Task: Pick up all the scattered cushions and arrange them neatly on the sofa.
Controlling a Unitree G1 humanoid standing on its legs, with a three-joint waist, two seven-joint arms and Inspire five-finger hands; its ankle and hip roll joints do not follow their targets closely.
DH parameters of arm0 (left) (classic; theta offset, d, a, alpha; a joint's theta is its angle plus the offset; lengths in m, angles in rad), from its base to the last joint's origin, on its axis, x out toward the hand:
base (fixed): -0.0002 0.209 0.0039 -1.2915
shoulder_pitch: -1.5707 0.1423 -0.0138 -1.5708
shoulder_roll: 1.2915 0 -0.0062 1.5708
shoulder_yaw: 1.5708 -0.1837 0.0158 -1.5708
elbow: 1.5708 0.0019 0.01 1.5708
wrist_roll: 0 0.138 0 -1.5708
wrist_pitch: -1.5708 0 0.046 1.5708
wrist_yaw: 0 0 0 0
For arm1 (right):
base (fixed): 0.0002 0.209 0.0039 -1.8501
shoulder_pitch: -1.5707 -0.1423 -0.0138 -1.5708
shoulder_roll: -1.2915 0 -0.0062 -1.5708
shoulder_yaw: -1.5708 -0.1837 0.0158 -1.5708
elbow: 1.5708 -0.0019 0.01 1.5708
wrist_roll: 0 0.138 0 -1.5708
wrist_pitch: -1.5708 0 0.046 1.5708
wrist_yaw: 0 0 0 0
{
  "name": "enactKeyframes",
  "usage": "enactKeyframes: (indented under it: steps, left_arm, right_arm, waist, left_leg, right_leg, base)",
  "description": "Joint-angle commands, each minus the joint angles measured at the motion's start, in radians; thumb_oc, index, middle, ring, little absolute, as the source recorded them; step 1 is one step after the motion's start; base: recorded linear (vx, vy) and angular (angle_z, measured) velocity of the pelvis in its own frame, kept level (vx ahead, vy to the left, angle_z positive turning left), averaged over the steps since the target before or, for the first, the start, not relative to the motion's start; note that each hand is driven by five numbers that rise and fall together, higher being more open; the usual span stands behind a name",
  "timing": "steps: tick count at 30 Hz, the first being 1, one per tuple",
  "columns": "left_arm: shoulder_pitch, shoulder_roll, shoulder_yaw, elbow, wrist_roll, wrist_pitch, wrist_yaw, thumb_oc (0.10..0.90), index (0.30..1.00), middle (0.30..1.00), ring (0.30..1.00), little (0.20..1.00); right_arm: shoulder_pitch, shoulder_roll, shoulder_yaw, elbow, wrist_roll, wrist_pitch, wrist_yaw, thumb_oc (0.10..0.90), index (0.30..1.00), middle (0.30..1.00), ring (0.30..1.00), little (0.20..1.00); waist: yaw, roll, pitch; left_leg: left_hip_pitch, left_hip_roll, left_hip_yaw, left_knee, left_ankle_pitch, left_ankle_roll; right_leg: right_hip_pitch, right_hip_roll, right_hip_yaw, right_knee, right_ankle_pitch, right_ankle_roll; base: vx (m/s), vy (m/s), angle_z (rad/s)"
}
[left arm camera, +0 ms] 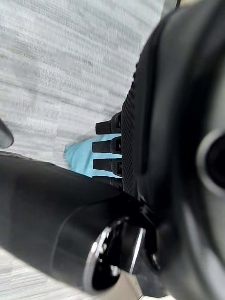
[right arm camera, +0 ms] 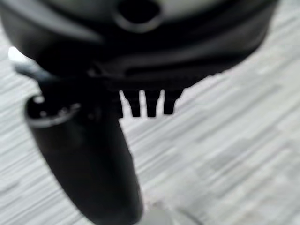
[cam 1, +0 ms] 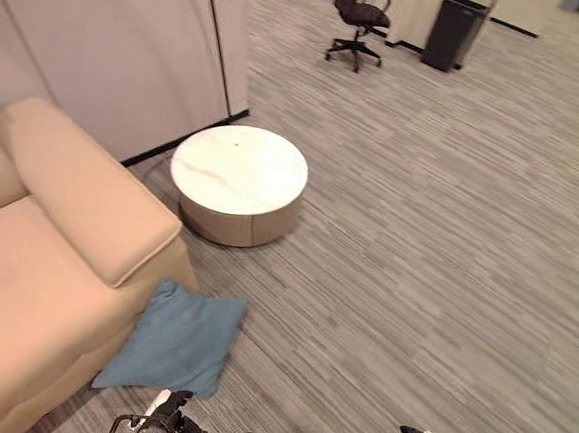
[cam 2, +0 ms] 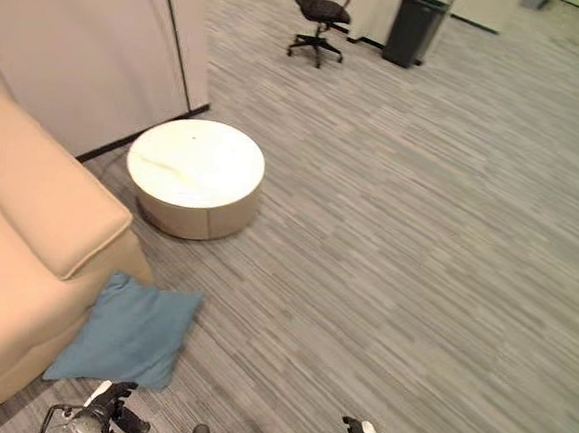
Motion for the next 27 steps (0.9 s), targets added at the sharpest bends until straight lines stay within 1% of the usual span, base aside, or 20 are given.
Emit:
enactKeyframes:
  steps: [1,3,4,5,6,7,8,9,12,13,15,16,18,20,21,22,23,25,26,27]
  left_arm:
    - [-0.010,-0.002,-0.001,0.019,-0.001,-0.031,0.010,0.800,0.900,0.900,0.900,0.900]
    - [-0.016,-0.005,-0.007,0.030,0.010,-0.033,0.010,0.800,0.900,0.900,0.900,0.900]
    - [-0.020,-0.006,-0.013,0.033,0.017,-0.034,0.010,0.800,0.900,0.900,0.900,0.900]
    - [-0.024,-0.007,-0.017,0.038,0.020,-0.035,0.008,0.800,0.900,0.900,0.900,0.900]
    - [-0.020,-0.013,-0.018,0.042,0.023,-0.037,0.008,0.800,0.900,0.900,0.900,0.900]
    - [-0.016,-0.018,-0.018,0.048,0.022,-0.037,0.007,0.800,0.900,0.900,0.900,0.900]
    - [-0.016,-0.018,-0.018,0.048,0.022,-0.037,0.007,0.800,0.900,0.900,0.900,0.900]
    - [-0.013,-0.022,-0.016,0.048,0.021,-0.036,0.002,0.800,0.900,0.900,0.900,0.900]
    - [-0.014,-0.026,-0.012,0.042,0.009,-0.035,0.001,0.800,0.900,0.900,0.900,0.900]
    - [-0.015,-0.025,-0.013,0.038,0.004,-0.033,0.002,0.800,0.900,0.900,0.900,0.900]
    - [-0.013,-0.025,-0.010,0.031,-0.002,-0.030,0.005,0.800,0.900,0.900,0.900,0.900]
    - [-0.009,-0.023,-0.005,0.030,-0.003,-0.029,0.006,0.800,0.900,0.900,0.900,0.900]
    - [-0.003,-0.018,-0.002,0.030,0.002,-0.027,0.006,0.800,0.900,0.900,0.900,0.900]
    - [-0.001,-0.011,-0.002,0.032,0.014,-0.024,0.005,0.800,0.900,0.900,0.900,0.900]
    - [0.000,-0.011,-0.002,0.032,0.014,-0.023,0.005,0.800,0.900,0.900,0.900,0.900]
    - [-0.001,-0.006,0.005,0.030,0.023,-0.023,0.002,0.800,0.900,0.900,0.900,0.900]
    - [0.006,-0.004,0.011,0.034,0.025,-0.021,-0.002,0.800,0.900,0.900,0.900,0.900]
    - [0.008,0.003,0.017,0.038,0.025,-0.020,-0.003,0.800,0.900,0.900,0.900,0.900]
    - [0.008,0.006,0.022,0.039,0.025,-0.017,-0.002,0.800,0.900,0.900,0.900,0.900]
    - [0.007,0.017,0.029,0.037,0.024,-0.019,-0.001,0.800,0.900,0.900,0.900,0.900]
  right_arm:
    - [0.013,-0.049,0.011,0.002,-0.001,-0.003,-0.013,0.800,0.900,0.900,0.900,0.900]
    - [0.018,-0.051,0.010,0.005,0.004,0.004,-0.012,0.800,0.900,0.900,0.900,0.900]
    - [0.021,-0.052,0.011,0.007,0.006,0.006,-0.013,0.800,0.900,0.900,0.900,0.900]
    - [0.023,-0.054,0.008,0.010,0.008,0.005,-0.012,0.800,0.900,0.900,0.900,0.900]
    - [0.027,-0.054,0.007,0.012,0.006,0.003,-0.012,0.800,0.900,0.900,0.900,0.900]
    - [0.027,-0.054,0.010,0.017,0.001,0.000,-0.010,0.800,0.900,0.900,0.900,0.900]
    - [0.027,-0.054,0.010,0.018,0.001,0.000,-0.010,0.800,0.900,0.900,0.900,0.900]
    - [0.033,-0.053,0.002,0.023,0.003,-0.006,-0.010,0.800,0.900,0.900,0.900,0.900]
    - [0.026,-0.060,0.000,0.018,0.010,-0.011,-0.008,0.800,0.900,0.900,0.900,0.900]
    - [0.022,-0.066,0.001,0.016,0.009,-0.009,-0.008,0.800,0.900,0.900,0.900,0.900]
    - [0.020,-0.071,0.002,0.013,0.012,-0.009,-0.008,0.800,0.900,0.900,0.900,0.900]
    - [0.022,-0.073,0.001,0.013,0.016,-0.010,-0.004,0.800,0.900,0.900,0.900,0.900]
    - [0.033,-0.073,-0.007,0.012,0.019,-0.010,-0.002,0.800,0.900,0.900,0.900,0.900]
    - [0.043,-0.070,-0.015,0.011,0.023,-0.008,0.000,0.800,0.900,0.900,0.900,0.900]
    - [0.044,-0.070,-0.015,0.011,0.023,-0.008,0.000,0.800,0.900,0.900,0.900,0.900]
    - [0.042,-0.068,-0.018,0.015,0.021,-0.002,-0.002,0.800,0.900,0.900,0.900,0.900]
    - [0.044,-0.064,-0.017,0.016,0.015,0.000,0.003,0.800,0.900,0.900,0.900,0.900]
    - [0.043,-0.058,-0.015,0.021,0.006,-0.001,0.002,0.800,0.900,0.900,0.900,0.900]
    - [0.044,-0.054,-0.016,0.020,0.004,0.000,0.004,0.800,0.900,0.900,0.900,0.900]
    - [0.044,-0.047,-0.012,0.016,-0.004,-0.002,0.006,0.800,0.900,0.900,0.900,0.900]
  waist:
    - [-0.005,-0.009,0.017]
    - [-0.026,-0.017,0.017]
    - [-0.031,-0.020,0.020]
    - [-0.032,-0.024,0.020]
    - [-0.033,-0.026,0.016]
    - [-0.029,-0.027,0.010]
    - [-0.031,-0.026,0.010]
    - [-0.033,-0.028,0.006]
    - [-0.033,-0.039,0.018]
    - [-0.034,-0.040,0.025]
    - [-0.035,-0.043,0.029]
    - [-0.038,-0.044,0.025]
    - [-0.041,-0.043,0.014]
    - [-0.046,-0.041,0.001]
    - [-0.046,-0.041,0.004]
    - [-0.049,-0.041,-0.006]
    - [-0.047,-0.039,-0.011]
    - [-0.045,-0.049,-0.016]
    - [-0.043,-0.052,-0.021]
    - [-0.036,-0.056,-0.023]
  left_leg:
    - [-0.042,0.038,-0.053,0.093,-0.093,-0.099]
    - [-0.029,0.014,-0.126,0.078,-0.091,-0.108]
    - [-0.021,0.005,-0.159,0.073,-0.093,-0.113]
    - [-0.020,-0.003,-0.184,0.079,-0.099,-0.116]
    - [-0.022,-0.006,-0.193,0.084,-0.105,-0.119]
    - [-0.025,-0.004,-0.195,0.092,-0.113,-0.125]
    - [-0.025,-0.004,-0.197,0.093,-0.114,-0.125]
    - [-0.038,0.003,-0.209,0.124,-0.125,-0.137]
    - [-0.094,0.024,-0.163,0.218,-0.134,-0.162]
    - [-0.130,0.035,-0.127,0.263,-0.129,-0.166]
    - [-0.175,0.065,-0.052,0.310,-0.129,-0.159]
    - [-0.179,0.085,-0.009,0.307,-0.136,-0.153]
    - [-0.173,0.113,0.061,0.269,-0.124,-0.148]
    - [-0.173,0.120,0.139,0.211,-0.096,-0.148]
    - [-0.169,0.120,0.139,0.211,-0.098,-0.148]
    - [-0.190,0.126,0.226,0.160,-0.064,-0.154]
    - [-0.176,0.120,0.214,0.140,-0.066,-0.147]
    - [-0.169,0.105,0.179,0.127,-0.064,-0.144]
    - [-0.155,0.101,0.176,0.115,-0.067,-0.139]
    - [-0.134,0.090,0.170,0.102,-0.075,-0.128]
  right_leg:
    - [0.068,0.086,0.063,-0.277,0.174,-0.025]
    - [0.031,0.130,0.169,-0.364,0.212,-0.008]
    - [0.027,0.143,0.198,-0.378,0.224,-0.005]
    - [0.049,0.135,0.198,-0.402,0.225,-0.007]
    - [0.068,0.124,0.185,-0.422,0.232,-0.006]
    - [0.083,0.112,0.165,-0.426,0.232,-0.012]
    - [0.085,0.112,0.163,-0.427,0.232,-0.012]
    - [0.109,0.107,0.143,-0.432,0.220,-0.023]
    - [0.146,0.093,0.094,-0.437,0.202,-0.038]
    - [0.153,0.086,0.073,-0.434,0.193,-0.046]
    - [0.169,0.077,0.034,-0.438,0.178,-0.058]
    - [0.181,0.075,0.013,-0.445,0.172,-0.060]
    - [0.200,0.072,-0.034,-0.465,0.165,-0.060]
    - [0.216,0.077,-0.076,-0.487,0.162,-0.059]
    - [0.221,0.077,-0.076,-0.488,0.161,-0.059]
    - [0.240,0.089,-0.106,-0.502,0.149,-0.057]
    - [0.249,0.089,-0.113,-0.496,0.145,-0.053]
    - [0.254,0.079,-0.128,-0.471,0.135,-0.048]
    - [0.254,0.075,-0.128,-0.455,0.130,-0.045]
    - [0.248,0.058,-0.129,-0.398,0.121,-0.037]
  base:
    - [0.22,-0.119,0.71]
    - [0.23,-0.131,0.44]
    - [0.18,-0.139,0.88]
    - [0.14,-0.152,1.40]
    - [0.13,-0.173,1.56]
    - [0.08,-0.125,1.58]
    - [0.12,-0.188,1.30]
    - [0.09,-0.179,0.84]
    - [0.05,-0.180,0.68]
    - [-0.04,-0.100,1.03]
    - [-0.01,-0.073,1.13]
    - [0.04,-0.064,0.95]
    - [0.09,-0.041,0.68]
    - [0.09,-0.010,1.04]
    - [0.17,0.071,1.11]
    - [0.21,0.113,0.65]
    - [0.25,0.150,0.38]
    - [0.17,0.108,0.71]
    - [0.22,0.151,0.54]
    - [0.25,0.187,0.14]
